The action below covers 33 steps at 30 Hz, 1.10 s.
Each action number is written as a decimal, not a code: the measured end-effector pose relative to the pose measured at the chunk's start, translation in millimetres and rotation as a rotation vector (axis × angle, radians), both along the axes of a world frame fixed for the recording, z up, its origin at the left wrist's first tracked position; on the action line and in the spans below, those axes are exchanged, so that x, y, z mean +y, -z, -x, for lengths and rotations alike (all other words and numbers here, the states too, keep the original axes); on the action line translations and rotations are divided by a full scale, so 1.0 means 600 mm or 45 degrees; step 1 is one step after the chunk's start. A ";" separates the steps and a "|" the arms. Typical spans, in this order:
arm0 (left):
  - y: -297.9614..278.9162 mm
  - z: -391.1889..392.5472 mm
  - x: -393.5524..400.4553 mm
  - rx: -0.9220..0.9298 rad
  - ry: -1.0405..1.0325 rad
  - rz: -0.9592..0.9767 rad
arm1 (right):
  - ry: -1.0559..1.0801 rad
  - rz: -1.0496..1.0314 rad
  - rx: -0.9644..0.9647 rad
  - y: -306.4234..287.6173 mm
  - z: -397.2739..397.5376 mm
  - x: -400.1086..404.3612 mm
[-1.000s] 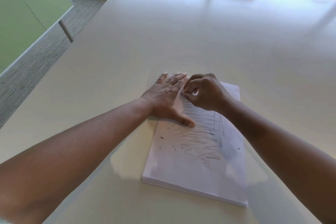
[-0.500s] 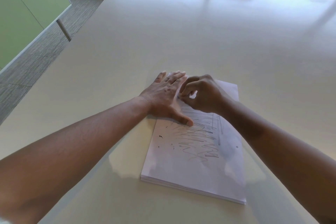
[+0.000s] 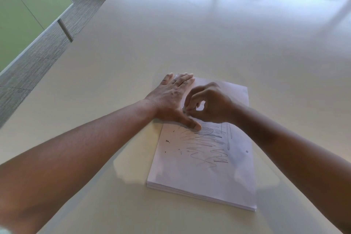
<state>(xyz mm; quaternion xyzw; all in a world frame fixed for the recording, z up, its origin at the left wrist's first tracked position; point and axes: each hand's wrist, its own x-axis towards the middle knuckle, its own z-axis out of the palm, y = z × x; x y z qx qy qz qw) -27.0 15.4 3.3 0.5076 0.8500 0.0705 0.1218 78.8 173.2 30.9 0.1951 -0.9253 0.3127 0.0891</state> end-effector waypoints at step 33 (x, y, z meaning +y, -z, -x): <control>-0.001 0.001 -0.001 -0.013 -0.009 -0.020 | 0.123 -0.021 -0.051 -0.011 -0.009 0.000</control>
